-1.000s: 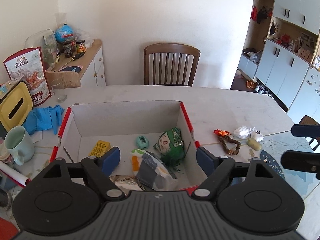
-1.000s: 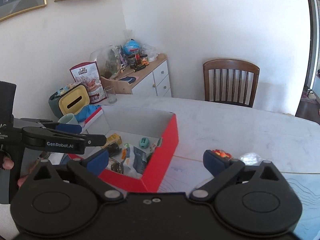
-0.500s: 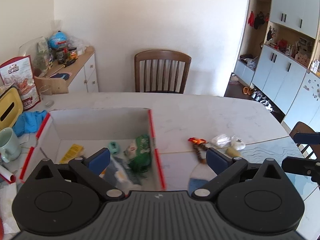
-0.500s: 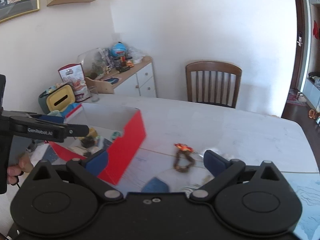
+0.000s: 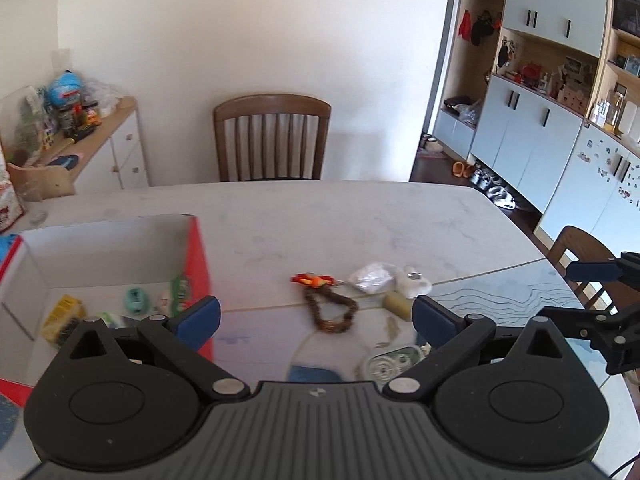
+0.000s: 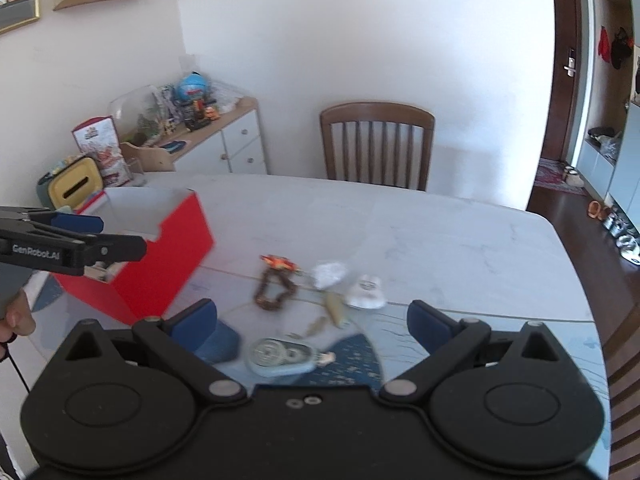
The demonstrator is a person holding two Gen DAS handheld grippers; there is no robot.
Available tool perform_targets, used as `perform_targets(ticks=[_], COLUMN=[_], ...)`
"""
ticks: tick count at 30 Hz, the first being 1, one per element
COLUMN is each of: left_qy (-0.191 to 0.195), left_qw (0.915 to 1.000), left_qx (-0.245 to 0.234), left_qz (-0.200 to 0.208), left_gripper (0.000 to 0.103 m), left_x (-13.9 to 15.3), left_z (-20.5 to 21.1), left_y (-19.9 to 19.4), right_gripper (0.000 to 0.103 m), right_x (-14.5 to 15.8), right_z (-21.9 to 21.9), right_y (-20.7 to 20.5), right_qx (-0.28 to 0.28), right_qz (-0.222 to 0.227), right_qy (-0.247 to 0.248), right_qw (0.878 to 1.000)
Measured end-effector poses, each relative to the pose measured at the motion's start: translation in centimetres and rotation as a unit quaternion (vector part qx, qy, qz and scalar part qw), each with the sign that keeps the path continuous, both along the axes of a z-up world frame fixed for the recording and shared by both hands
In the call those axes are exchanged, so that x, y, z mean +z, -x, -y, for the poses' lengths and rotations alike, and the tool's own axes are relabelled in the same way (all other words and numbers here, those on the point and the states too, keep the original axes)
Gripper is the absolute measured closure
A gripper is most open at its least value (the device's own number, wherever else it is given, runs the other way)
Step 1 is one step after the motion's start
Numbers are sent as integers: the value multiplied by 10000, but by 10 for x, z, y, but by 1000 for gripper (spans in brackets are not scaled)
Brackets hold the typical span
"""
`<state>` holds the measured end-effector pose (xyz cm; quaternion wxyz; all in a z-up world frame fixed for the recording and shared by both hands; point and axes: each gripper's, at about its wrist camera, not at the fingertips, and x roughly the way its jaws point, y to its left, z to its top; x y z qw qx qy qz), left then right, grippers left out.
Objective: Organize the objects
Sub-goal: 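Move both open grippers back over the bracelet and white plush, then grasp the brown bead bracelet with left gripper while right grasps the white plush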
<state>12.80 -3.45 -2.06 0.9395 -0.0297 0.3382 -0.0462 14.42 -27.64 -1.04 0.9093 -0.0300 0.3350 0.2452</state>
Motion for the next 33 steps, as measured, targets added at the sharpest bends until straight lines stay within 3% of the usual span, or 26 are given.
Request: perform_targets(ticks=[7, 19, 33], left_qy=[-73, -167, -231], left_qw=[9998, 9977, 9926], left_qx=[110, 400, 643], left_qz=[-124, -517, -1009], left_gripper=[0, 0, 0], left_x=[-26, -72, -126], left_z=[23, 39, 45], left_y=[-26, -74, -124], right_gripper=[2, 3, 10], right_x=[-24, -67, -106], right_z=[22, 12, 3], right_y=[-22, -49, -129], right_qx=[-104, 198, -114], right_qz=[-93, -409, -581], right_qy=[171, 274, 303], right_qw=[9998, 9986, 9978])
